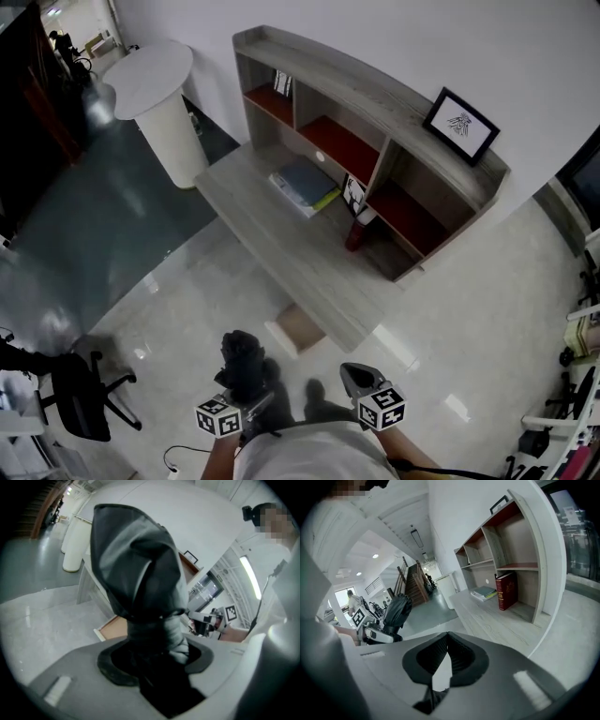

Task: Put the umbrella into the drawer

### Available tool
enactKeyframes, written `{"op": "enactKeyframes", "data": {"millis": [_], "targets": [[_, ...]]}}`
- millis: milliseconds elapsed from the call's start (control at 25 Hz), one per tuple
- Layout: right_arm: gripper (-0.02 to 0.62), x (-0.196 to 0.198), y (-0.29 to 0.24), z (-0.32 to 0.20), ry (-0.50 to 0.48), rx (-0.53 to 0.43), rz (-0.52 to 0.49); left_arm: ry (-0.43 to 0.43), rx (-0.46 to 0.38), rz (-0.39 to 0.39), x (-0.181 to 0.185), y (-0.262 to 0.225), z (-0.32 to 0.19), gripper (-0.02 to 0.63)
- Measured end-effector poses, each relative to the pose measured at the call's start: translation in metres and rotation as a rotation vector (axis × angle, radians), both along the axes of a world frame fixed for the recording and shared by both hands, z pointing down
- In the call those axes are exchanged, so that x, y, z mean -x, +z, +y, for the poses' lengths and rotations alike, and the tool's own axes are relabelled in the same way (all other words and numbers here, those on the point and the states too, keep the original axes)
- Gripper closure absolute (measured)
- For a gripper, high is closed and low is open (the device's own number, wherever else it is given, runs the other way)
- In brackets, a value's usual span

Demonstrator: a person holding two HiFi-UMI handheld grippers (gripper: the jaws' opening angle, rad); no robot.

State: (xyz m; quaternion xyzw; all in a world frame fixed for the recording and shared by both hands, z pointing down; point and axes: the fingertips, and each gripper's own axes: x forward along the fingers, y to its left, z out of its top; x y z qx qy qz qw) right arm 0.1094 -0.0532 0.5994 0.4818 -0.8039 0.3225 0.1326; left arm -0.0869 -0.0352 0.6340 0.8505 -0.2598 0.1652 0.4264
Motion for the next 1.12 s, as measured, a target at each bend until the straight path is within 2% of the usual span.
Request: {"op": "enactKeyframes", "data": {"millis": [240,680,1120], "targets": [[0.591,0.015,0.012,-0.009,0.043,0.029,0.014,0.104,0.037,0.001,-0.002,0.017,-0.02,0.38],[0.591,0.012,0.047,-0.024,0.11,0.106,0.04,0.239,0.132,-0.013,-0.013,0.076,-0.046,0.38],[0.591,0.015,0.084,-0.029,0.167,0.161,0.023,0.312,0.218,-0.032,-0.03,0.137,-0.05,0.38]]}}
